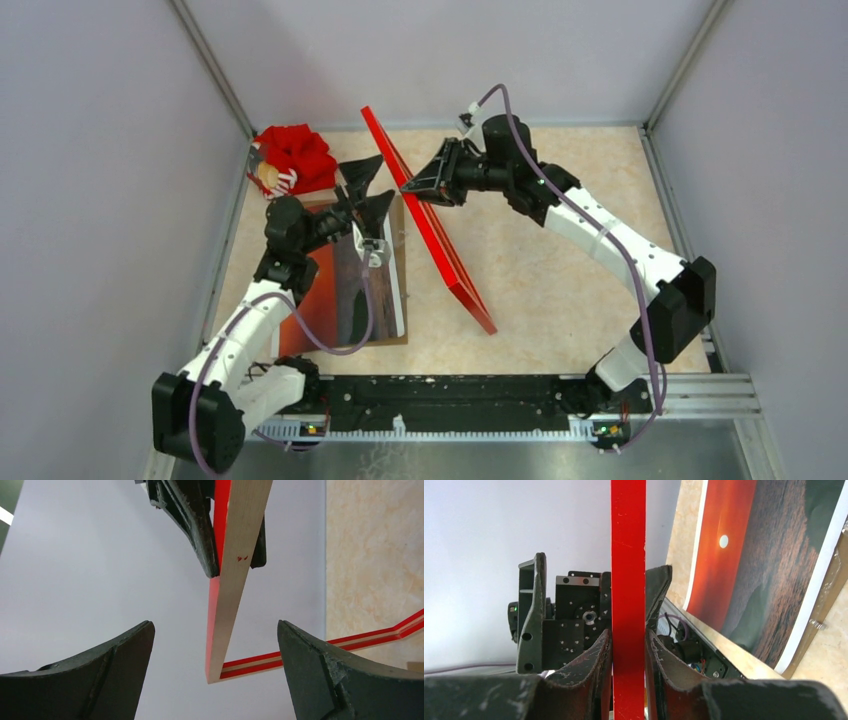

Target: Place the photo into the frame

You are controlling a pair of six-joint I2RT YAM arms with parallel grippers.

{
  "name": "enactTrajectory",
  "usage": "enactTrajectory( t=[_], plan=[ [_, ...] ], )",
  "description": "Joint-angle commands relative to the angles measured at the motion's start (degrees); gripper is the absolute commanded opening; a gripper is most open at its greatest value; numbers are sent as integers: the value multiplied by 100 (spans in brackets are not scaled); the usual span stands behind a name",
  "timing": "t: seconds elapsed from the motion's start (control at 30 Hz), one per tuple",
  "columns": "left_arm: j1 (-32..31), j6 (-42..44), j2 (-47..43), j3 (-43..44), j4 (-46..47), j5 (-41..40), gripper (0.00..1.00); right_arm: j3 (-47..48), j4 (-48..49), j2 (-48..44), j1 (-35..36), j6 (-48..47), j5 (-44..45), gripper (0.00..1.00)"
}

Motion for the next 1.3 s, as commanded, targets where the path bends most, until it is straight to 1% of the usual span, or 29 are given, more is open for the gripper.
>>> enactTrajectory(
  t=[0.0, 0.13, 0.2, 0.33, 0.4, 0.43, 0.47, 0.5, 0.53, 0.57, 0.63, 0.7, 0.77, 0.83, 0.97, 1.1, 1.17, 1.27],
  plan=[
    [-206, 1023, 268, 153, 368, 276, 98, -103, 758, -170, -6, 275, -285, 0],
    [-390, 1832, 515, 423, -268, 177, 91, -300, 848, -218, -22, 320, -360, 0],
    [-422, 2145, 632, 470, -445, 150, 87, -402, 875, -280, -46, 320, -376, 0],
    [-512, 2269, 867, 472, -187, 41, 72, -611, 927, -424, -139, 353, -395, 0],
    [-568, 2320, 967, 532, -203, 18, 61, -677, 917, -490, -201, 341, -394, 1],
    [-600, 2332, 1010, 565, -208, 13, 53, -685, 884, -514, -226, 315, -390, 6],
    [-635, 2353, 1044, 596, -215, 22, 47, -699, 829, -552, -257, 267, -374, 15],
    [-665, 2389, 1089, 629, -218, 21, 42, -689, 750, -584, -296, 196, -346, 25],
    [-683, 2414, 1129, 676, -217, 28, 39, -665, 607, -616, -327, 104, -301, 37],
    [-719, 2410, 1179, 740, -236, 17, 37, -601, 433, -646, -361, -49, -233, 46],
    [-754, 2428, 1261, 925, -406, 20, 35, -243, -250, -671, -390, -598, 47, 59],
    [-777, 2478, 1340, 1119, -659, 26, 34, 303, -1195, -616, -387, -1394, 525, 66],
    [-790, 2523, 1411, 1233, -773, 36, 32, 778, -2087, -566, -367, -2235, 992, 76],
    [-809, 2544, 1489, 1324, -837, 72, 32, 1051, -2697, -601, -282, -2724, 1468, 78],
    [-880, 2625, 1720, 1518, -925, 99, 36, 1337, -3333, -678, 9, -3272, 2168, 78],
    [-1035, 2790, 2024, 1726, -1057, 41, 41, 2183, -4237, -352, 459, -3664, 2839, 77],
    [-1120, 2809, 2152, 1818, -1045, -27, 42, 2444, -4511, -148, 578, -3769, 3119, 75],
    [-1247, 2785, 2316, 1970, -1076, -151, 41, 2603, -4623, -71, 632, -3845, 3216, 72]
  ],
)
